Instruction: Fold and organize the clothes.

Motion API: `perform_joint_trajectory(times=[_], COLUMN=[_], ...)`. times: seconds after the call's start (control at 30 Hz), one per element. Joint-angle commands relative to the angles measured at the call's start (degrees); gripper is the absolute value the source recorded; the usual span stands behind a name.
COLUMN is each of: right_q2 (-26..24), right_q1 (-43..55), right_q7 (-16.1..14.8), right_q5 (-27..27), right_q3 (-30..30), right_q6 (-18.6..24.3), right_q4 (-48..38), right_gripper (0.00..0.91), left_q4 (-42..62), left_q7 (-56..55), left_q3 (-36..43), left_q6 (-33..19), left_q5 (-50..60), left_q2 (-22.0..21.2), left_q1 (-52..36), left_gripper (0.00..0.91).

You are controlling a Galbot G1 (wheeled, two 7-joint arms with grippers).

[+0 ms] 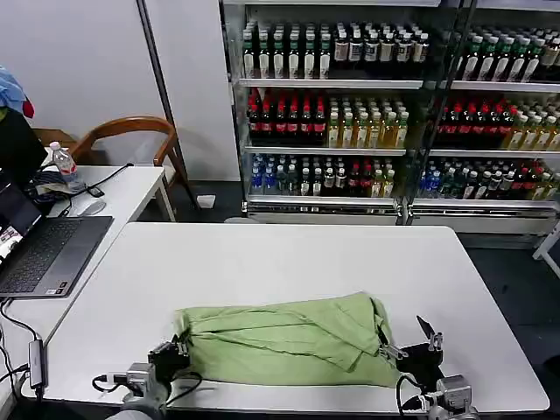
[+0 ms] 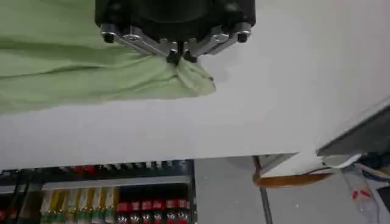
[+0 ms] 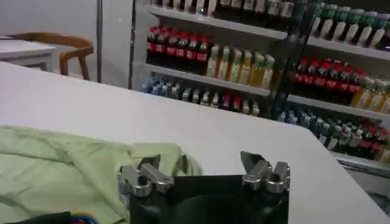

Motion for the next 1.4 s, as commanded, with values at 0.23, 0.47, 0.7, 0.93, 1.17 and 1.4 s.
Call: perform_joint_trajectory(times=[0.23,0.47,0.7,0.93,1.17,1.4], right_q2=[-0.66,-0.43,0.07,-0.11,0.10,0.73], right_q1=[3.74,3.99,1.80,2.07,0.71,-1.48], right_q7=[-0.10,-0.19,-0.23,-0.13,-0.24,-0.40], right_q5=[-0.19,-0.61,-1.37,-1.95,-1.98,-2.20], right_q3=[-2.66,-3.41,-1.12,1.35,4.05,5.83], right_q6=[0.14,0.43,0.68,0.03,-0.47,-0.24], right_q4=[-1.49,-1.73,-0.65,-1.03,-0.44,0.24], right_gripper=[0.907,0.907,0.907,0.907,0.907,0.907], left_q4=[-3.77,-5.36,-15.52,-20.74,-17.72,-11.02], left_q7=[2.32,1.59,0.07,1.35,2.08,3.87], left_q3=[-29.74,-35.11,-23.62,-1.95,10.29,13.40], left_q6=[9.89,12.65,12.63,12.32,9.69,5.33], left_q5=[-13.21,-14.61,-14.31,-4.22,-1.49,-2.85], left_q2=[6.13,8.77,5.95,-3.11,-7.40,-8.45], left_q1=[3.69,5.09,3.68,1.49,-1.66,-8.46], left_gripper=[0.030,0.030,0.030,0.030,0.030,0.040])
